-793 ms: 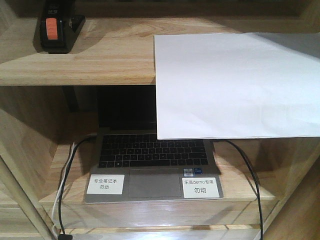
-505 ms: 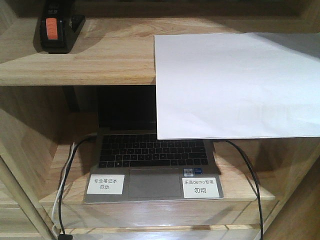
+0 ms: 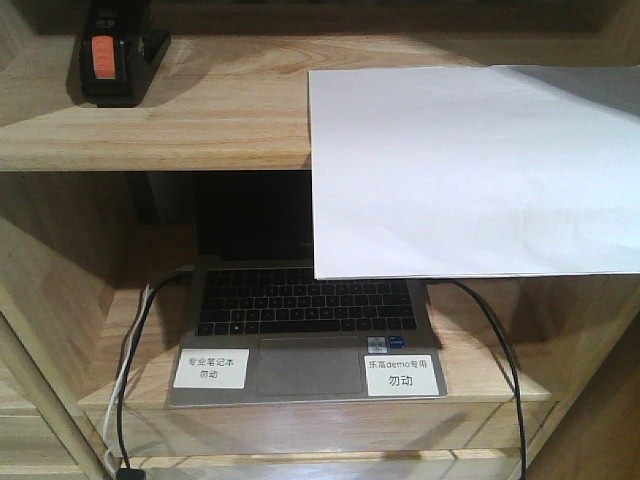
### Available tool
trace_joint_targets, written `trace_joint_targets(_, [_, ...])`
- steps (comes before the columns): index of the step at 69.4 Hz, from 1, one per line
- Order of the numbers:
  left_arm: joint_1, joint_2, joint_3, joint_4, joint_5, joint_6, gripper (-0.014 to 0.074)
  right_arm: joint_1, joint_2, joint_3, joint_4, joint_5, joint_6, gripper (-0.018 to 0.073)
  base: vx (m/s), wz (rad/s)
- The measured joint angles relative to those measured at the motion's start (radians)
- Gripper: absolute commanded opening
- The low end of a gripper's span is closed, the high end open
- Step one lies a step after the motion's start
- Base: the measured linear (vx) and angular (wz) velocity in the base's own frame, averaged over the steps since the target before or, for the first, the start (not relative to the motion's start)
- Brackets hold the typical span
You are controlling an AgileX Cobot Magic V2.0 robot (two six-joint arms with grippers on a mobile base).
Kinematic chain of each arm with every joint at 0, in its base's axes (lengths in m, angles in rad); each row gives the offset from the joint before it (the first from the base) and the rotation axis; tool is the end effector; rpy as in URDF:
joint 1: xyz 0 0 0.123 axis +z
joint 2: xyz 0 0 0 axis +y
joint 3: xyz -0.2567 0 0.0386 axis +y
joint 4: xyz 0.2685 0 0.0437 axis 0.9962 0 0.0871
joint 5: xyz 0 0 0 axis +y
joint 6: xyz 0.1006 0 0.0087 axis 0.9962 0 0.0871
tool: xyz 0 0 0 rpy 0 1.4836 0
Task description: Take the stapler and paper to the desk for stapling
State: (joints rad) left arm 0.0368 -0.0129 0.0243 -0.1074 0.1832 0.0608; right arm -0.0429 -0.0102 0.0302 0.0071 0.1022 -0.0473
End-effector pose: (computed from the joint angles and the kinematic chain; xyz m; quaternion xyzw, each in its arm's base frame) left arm 0.1122 0.0021 0.1881 -0.0238 0.7433 -0.0099 0.6685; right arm 0.1130 -0.0048 0.1937 0.0007 0.7194 -0.0286 0.6940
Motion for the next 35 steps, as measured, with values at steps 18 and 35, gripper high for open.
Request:
trace_joint_targets(18, [0.000, 0.000, 0.000, 0.000, 0.000, 0.000, -0.0006, 0.000, 0.000, 0.000, 0.000, 0.000, 0.000, -0.0006, 0.00, 0.00])
trace_joint_targets(35, [0.000, 0.000, 0.000, 0.000, 0.000, 0.000, -0.0006, 0.000, 0.000, 0.000, 0.000, 0.000, 0.000, -0.0006, 0.00, 0.00])
